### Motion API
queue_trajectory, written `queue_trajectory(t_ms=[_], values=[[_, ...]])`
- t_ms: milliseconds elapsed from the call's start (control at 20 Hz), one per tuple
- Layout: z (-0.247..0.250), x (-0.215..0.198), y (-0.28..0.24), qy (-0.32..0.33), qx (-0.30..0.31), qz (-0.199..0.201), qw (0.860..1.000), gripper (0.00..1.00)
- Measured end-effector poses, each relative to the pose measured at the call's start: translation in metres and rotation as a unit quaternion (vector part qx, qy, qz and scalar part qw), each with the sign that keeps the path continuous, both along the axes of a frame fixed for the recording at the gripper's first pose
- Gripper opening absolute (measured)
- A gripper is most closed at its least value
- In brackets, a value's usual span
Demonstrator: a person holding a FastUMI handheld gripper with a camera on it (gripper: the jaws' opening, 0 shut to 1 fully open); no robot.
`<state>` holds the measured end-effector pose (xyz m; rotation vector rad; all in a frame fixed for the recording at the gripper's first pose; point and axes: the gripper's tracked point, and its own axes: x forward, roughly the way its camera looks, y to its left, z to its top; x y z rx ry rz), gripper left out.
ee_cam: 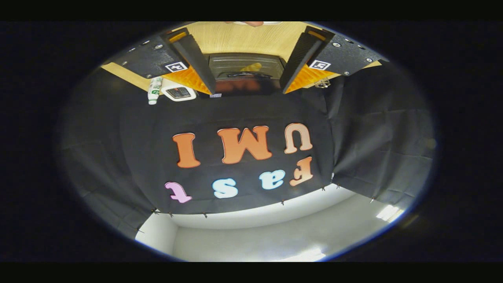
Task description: Open the toaster oven, put the food inside, and close the toaster oven door.
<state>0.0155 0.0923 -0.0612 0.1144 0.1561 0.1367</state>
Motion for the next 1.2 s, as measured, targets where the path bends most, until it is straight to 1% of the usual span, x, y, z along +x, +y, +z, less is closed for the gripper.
queue_trajectory(t_ms=[50,250,500,600,800,1000,1200], values=[[0.006,-0.007,-0.002,-0.012,-0.006,0.0,1.0,0.96],[0.034,-0.031,-0.019,-0.059,-0.022,-0.021,0.998,0.96],[0.059,-0.058,-0.025,-0.091,-0.024,-0.017,0.995,0.96],[0.064,-0.065,-0.024,-0.103,-0.035,-0.014,0.994,0.96],[0.048,-0.076,-0.017,-0.088,-0.062,-0.014,0.994,0.96],[0.042,-0.086,-0.003,-0.066,-0.053,0.004,0.996,0.96],[0.047,-0.094,-0.003,-0.062,-0.048,0.002,0.997,0.96]])
